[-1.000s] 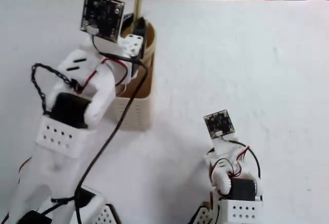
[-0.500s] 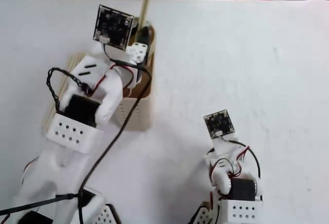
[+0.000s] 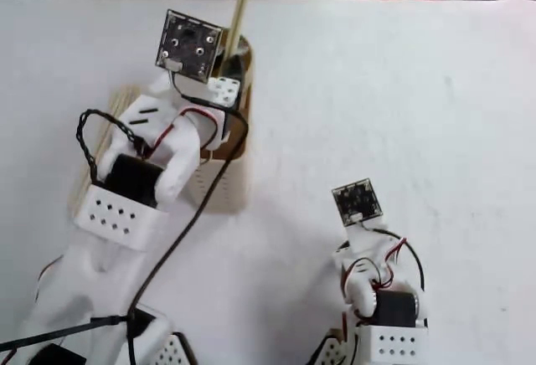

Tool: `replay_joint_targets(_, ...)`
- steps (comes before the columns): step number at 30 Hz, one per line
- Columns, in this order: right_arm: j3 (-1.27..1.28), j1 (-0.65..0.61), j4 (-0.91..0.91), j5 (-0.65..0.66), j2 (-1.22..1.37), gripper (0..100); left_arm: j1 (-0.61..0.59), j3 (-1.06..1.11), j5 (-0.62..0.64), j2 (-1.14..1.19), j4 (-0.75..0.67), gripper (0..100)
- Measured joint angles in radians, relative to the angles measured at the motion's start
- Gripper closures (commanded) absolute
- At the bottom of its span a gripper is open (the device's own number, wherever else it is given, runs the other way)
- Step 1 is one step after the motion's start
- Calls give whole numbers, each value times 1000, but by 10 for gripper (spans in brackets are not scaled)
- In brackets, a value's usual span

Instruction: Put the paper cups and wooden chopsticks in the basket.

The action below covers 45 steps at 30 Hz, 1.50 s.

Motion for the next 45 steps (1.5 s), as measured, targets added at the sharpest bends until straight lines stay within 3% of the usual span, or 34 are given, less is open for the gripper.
replay_joint_targets(12, 0, 0, 0, 0, 0, 964, 0, 0, 0, 0, 0, 971)
replay_joint_targets(18, 0, 0, 0, 0, 0, 964, 0, 0, -40, 0, 3, 871)
replay_joint_targets(29, 0, 0, 0, 0, 0, 964, -54, 0, -48, -3, 34, 890)
replay_joint_targets(45, 0, 0, 0, 0, 0, 964, -58, 86, -49, -270, 129, 890)
